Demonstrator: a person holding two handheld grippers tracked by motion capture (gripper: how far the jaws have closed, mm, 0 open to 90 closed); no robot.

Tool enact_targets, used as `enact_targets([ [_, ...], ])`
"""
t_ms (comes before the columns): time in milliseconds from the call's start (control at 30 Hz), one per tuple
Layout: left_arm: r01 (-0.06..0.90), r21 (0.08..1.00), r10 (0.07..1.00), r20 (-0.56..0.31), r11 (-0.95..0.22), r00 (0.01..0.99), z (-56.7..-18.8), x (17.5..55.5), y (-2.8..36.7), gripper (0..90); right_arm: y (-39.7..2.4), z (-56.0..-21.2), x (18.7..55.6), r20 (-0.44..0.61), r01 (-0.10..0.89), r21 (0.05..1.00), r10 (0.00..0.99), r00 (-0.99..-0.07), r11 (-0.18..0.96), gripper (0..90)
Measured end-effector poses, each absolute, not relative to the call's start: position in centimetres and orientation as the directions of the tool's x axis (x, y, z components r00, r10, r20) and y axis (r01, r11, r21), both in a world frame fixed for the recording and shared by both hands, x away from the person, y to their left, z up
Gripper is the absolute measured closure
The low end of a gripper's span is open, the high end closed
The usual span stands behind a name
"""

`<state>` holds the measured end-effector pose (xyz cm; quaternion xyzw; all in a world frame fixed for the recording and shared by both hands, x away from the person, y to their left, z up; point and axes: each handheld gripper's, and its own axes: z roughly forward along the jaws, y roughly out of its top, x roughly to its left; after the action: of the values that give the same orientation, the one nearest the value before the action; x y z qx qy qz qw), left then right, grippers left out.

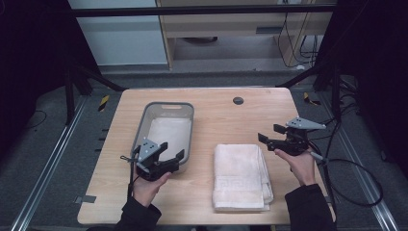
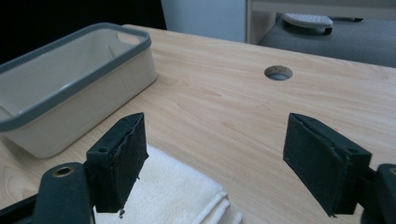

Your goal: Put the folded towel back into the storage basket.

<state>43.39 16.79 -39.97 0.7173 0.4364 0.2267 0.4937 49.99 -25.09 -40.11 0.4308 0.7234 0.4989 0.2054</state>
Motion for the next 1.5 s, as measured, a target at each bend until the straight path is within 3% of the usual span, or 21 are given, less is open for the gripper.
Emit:
enact_targets([
  [867, 0.425, 0.869, 0.786, -0.073, -0.251, 0.614, -43.0, 42.1, 11.8, 31.9, -24.6, -41.6, 50.0, 0.127, 0.457, 0.873, 0.827, -0.548, 0.17, 21.4],
  [1500, 0.433, 0.853, 0.75, -0.078, -0.291, 0.657, -43.9, 41.5, 10.5, 34.9, -23.7, -43.8, 50.5, 0.106, 0.503, 0.833, 0.827, -0.553, 0.229, 21.6],
])
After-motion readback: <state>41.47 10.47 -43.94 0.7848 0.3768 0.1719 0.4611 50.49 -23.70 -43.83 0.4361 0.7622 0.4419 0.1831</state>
